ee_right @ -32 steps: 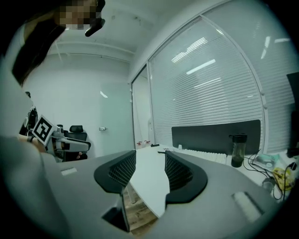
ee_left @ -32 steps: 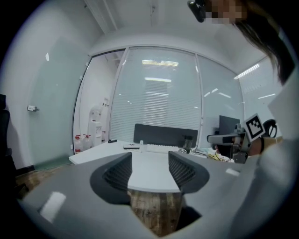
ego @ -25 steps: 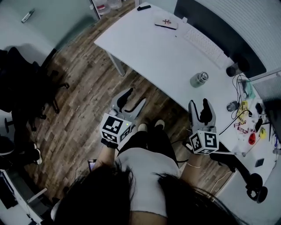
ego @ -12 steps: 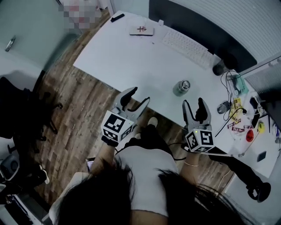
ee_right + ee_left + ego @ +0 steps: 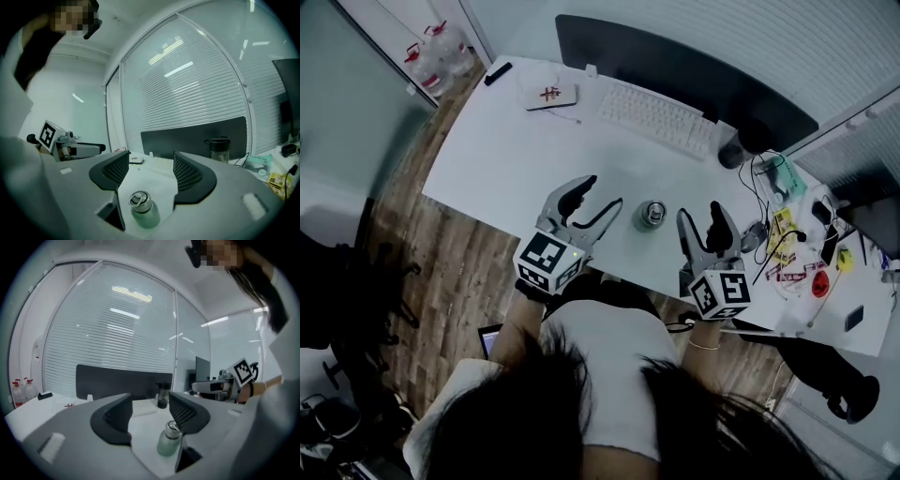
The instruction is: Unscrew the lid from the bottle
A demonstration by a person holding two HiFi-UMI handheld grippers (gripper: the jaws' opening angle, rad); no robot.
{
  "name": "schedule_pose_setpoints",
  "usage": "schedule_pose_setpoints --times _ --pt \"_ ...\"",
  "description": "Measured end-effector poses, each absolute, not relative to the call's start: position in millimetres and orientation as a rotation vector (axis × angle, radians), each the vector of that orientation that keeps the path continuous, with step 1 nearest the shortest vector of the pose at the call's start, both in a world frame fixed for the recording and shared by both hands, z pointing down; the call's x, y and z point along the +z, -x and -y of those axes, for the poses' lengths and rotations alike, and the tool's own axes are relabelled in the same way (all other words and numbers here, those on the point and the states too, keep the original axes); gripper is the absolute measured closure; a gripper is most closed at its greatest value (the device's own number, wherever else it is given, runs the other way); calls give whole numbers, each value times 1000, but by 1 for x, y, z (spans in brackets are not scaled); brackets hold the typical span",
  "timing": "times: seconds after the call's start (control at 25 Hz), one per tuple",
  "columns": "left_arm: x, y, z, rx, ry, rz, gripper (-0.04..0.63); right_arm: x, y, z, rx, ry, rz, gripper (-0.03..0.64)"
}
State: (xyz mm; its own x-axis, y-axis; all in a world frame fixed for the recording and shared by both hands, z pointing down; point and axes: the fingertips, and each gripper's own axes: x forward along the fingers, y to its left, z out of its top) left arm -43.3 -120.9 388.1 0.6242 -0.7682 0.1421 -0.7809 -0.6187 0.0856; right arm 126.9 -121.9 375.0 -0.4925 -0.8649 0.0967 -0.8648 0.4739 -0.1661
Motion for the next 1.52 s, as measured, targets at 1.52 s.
schedule_pose_setpoints --times 1.52 --pt "539 -40 120 475 -2907 326 272 477 -78 133 -569 1613 -2728 349"
